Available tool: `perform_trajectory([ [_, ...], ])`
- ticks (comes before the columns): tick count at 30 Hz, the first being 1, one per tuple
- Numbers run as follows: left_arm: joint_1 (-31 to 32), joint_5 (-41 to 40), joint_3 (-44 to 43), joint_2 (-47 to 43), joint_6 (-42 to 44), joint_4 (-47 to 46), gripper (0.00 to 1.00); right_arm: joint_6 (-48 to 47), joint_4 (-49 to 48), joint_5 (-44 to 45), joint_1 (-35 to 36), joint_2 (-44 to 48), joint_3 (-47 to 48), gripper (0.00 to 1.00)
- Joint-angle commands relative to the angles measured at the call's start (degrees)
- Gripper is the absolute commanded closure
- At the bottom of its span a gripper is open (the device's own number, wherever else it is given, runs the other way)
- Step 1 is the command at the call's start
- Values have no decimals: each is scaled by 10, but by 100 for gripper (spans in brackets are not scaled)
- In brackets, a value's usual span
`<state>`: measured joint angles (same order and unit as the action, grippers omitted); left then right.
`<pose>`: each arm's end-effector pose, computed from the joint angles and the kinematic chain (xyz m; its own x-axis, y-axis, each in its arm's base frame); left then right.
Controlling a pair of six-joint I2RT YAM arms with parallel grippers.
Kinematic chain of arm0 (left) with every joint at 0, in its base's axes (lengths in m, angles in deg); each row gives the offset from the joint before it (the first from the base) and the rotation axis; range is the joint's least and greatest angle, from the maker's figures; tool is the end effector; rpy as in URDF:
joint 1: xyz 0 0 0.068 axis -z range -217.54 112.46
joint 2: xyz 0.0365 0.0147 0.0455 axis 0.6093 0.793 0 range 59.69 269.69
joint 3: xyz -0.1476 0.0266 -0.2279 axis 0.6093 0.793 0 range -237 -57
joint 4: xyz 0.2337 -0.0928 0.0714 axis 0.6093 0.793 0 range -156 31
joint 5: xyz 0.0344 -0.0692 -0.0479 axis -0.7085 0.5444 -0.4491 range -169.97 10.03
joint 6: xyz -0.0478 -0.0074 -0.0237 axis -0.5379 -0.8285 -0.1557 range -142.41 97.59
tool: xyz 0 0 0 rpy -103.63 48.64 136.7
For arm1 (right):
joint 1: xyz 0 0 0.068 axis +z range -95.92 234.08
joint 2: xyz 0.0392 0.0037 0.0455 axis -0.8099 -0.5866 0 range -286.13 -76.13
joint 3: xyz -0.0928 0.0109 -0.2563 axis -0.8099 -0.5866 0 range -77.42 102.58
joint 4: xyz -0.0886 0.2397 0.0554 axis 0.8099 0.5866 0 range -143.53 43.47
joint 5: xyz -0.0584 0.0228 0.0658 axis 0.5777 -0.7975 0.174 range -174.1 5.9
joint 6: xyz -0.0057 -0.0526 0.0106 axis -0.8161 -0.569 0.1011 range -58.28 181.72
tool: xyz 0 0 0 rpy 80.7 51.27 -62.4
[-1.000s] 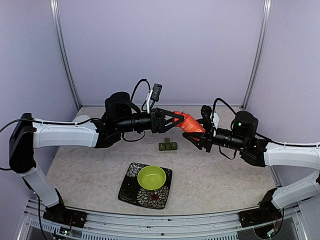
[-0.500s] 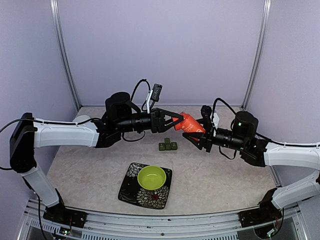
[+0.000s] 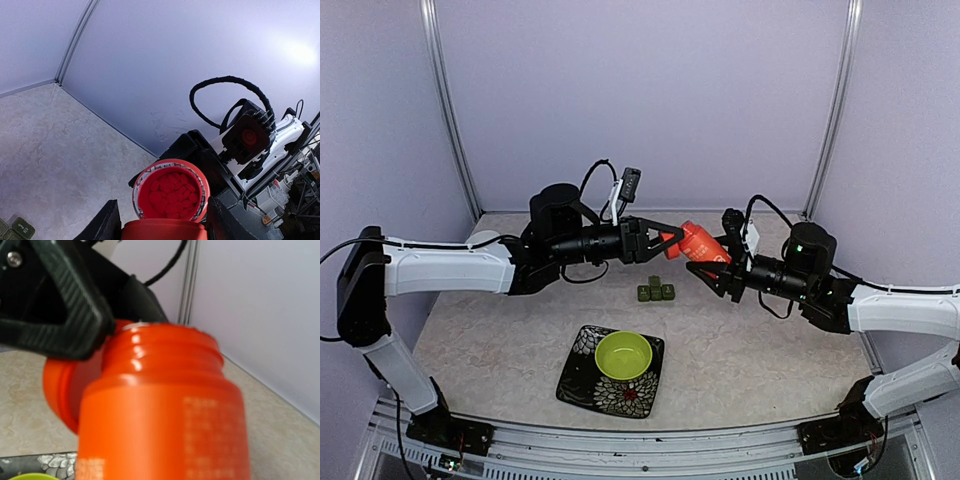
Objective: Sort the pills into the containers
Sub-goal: Open the lid of the pill bottle, then place the lid of the pill bottle at the center of the board.
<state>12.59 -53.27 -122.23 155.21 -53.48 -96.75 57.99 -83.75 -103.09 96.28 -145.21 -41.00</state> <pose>0.2396 -0.3118 0.3054 -0.4981 -0.1230 -0.8583 0.8366 0.1923 -0.5130 0.1937 0.1913 0.2738 0.0254 -0.0597 -0.9979 -0.8761 0.4795 -0.0510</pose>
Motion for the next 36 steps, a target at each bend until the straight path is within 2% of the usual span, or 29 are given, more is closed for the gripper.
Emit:
perform_trajectory([
  [1,-9,-38,4,-28,-4,32,55,3,-8,22,-5,5,-1,100],
  [8,-40,-67,-1,-29,-4,122,54,2,9,36,-7,1,-1,100],
  [15,-98,-111,1,-4,48,245,54,4,8,41,-9,21,-25,100],
  [24,-131,-196,-75,112,148,389,54,10,9,36,-9,42,-44,100],
  [36,-148,-271,-167,230,212,492,55,16,4,32,-9,53,-59,100],
])
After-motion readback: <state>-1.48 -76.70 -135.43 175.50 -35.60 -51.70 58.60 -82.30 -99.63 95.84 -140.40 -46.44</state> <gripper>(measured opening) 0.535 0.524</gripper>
